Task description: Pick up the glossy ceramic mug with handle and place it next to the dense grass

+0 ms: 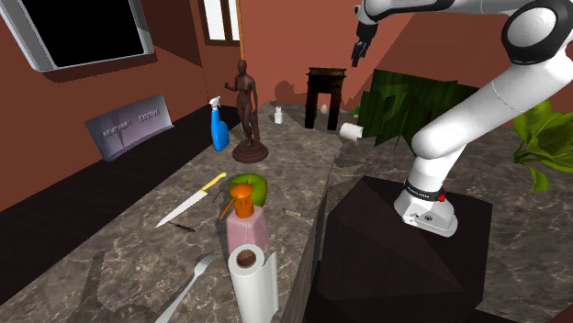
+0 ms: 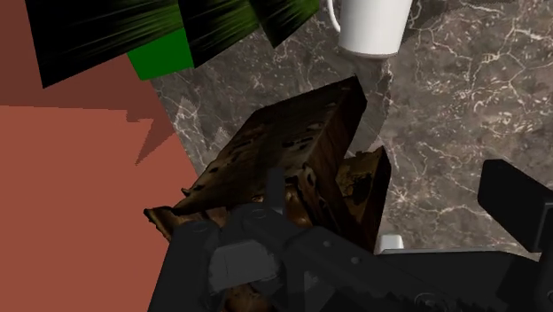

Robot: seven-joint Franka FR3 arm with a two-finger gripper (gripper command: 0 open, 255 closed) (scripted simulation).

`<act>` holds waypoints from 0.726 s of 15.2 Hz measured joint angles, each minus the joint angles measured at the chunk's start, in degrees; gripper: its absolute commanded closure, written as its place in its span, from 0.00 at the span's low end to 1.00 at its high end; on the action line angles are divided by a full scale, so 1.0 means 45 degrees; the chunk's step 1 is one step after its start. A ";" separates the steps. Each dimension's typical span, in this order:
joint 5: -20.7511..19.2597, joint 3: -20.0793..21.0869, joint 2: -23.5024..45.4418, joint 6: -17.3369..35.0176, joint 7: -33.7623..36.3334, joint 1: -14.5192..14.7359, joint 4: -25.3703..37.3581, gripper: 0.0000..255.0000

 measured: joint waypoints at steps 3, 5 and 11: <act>-0.0059 -0.0077 0.0034 0.0515 0.0031 -0.0033 -0.0468 0.00; -0.0082 -0.0118 0.0063 0.0721 0.0030 -0.0048 -0.0641 0.00; -0.0086 -0.0118 0.0089 0.0780 0.0042 -0.0048 -0.0670 1.00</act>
